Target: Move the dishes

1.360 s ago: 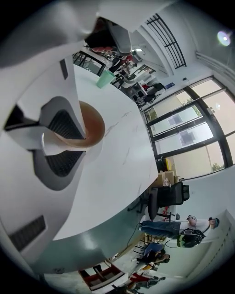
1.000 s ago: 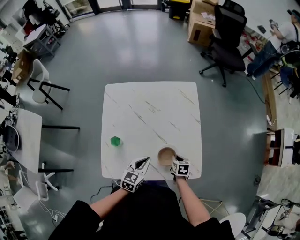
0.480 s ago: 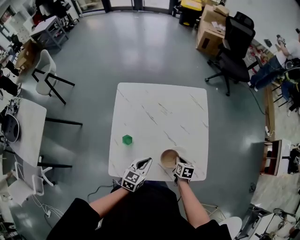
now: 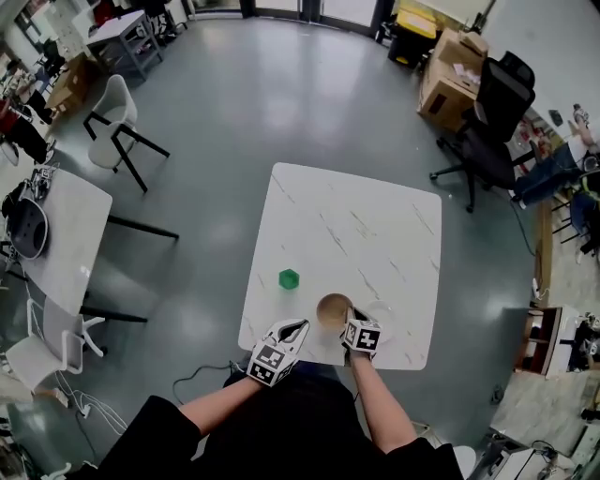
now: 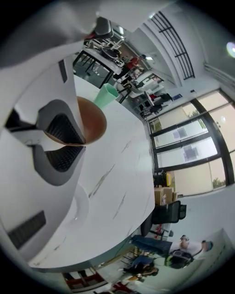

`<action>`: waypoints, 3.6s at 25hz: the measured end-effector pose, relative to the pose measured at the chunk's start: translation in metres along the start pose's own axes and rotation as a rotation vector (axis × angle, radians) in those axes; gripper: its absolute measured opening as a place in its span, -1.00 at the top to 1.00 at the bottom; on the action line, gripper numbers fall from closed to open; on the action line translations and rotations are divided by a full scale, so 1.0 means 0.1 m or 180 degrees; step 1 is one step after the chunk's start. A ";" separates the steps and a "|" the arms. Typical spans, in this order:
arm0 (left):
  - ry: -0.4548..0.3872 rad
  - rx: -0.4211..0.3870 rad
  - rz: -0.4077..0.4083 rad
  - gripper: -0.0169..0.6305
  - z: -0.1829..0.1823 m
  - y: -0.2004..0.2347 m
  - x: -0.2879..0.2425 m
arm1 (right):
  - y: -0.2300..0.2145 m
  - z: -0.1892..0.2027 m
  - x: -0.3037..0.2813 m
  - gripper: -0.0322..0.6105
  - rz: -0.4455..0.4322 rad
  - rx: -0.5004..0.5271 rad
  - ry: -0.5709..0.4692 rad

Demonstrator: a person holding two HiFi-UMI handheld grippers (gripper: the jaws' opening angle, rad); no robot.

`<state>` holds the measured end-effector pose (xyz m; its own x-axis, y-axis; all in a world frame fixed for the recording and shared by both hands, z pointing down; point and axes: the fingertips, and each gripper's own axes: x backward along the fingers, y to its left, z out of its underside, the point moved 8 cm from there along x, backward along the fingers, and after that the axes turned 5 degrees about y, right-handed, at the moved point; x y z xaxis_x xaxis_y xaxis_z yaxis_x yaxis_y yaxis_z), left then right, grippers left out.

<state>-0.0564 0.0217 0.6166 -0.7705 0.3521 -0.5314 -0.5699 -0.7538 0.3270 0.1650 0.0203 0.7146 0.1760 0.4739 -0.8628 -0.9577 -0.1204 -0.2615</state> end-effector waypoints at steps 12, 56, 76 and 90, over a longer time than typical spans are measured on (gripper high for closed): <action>-0.0080 -0.0036 -0.0013 0.90 0.15 0.23 0.24 | 0.09 -0.37 -0.51 0.80 0.0009 -0.0420 0.0033; 0.0723 0.0260 0.0377 0.90 0.39 -1.00 -1.61 | -1.75 0.68 0.78 0.84 0.0039 0.0037 -0.0055; 0.1408 0.0579 -0.0032 0.57 0.62 -0.79 -2.28 | -2.04 0.61 0.29 0.62 -0.0408 -0.0323 0.0403; 0.1533 0.1079 -0.0054 0.54 0.69 -0.71 -2.41 | -2.08 0.60 0.17 0.62 -0.0611 -0.0569 0.0489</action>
<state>0.1501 0.0288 0.7760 -0.5893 0.0112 -0.8079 -0.7016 -0.5029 0.5048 0.3536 0.1057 0.7807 0.3953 0.3669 -0.8421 -0.8508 -0.1994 -0.4862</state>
